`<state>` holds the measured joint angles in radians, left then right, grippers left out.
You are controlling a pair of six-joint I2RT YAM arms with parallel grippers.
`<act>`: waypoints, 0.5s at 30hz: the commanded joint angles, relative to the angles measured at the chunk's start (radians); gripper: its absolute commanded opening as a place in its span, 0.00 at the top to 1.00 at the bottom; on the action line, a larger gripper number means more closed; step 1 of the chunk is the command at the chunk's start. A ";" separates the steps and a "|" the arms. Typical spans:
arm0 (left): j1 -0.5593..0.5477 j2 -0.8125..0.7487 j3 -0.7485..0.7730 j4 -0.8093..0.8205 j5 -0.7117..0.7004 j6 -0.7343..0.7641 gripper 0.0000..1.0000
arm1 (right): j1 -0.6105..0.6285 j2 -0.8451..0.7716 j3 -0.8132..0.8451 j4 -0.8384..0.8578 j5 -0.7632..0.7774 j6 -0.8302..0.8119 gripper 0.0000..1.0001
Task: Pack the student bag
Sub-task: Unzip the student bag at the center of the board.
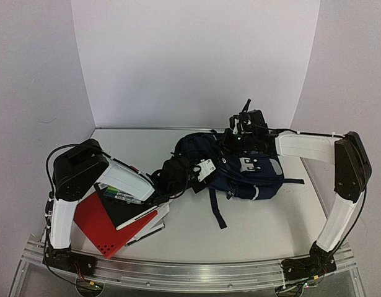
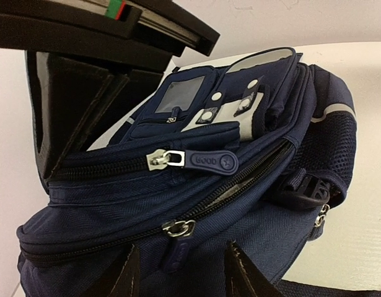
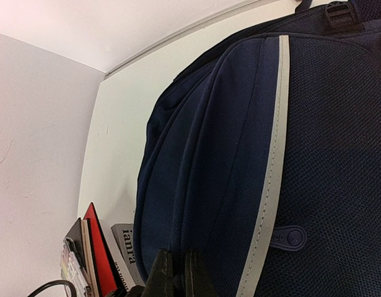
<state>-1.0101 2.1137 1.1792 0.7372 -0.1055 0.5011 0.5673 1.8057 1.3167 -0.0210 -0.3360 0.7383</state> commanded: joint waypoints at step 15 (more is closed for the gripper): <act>-0.012 0.088 0.146 0.064 -0.184 -0.013 0.84 | 0.004 -0.069 0.047 0.093 -0.043 0.015 1.00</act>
<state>-1.0248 2.2062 1.2829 0.7427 -0.2106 0.5013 0.5626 1.8057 1.3167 -0.0220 -0.3370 0.7383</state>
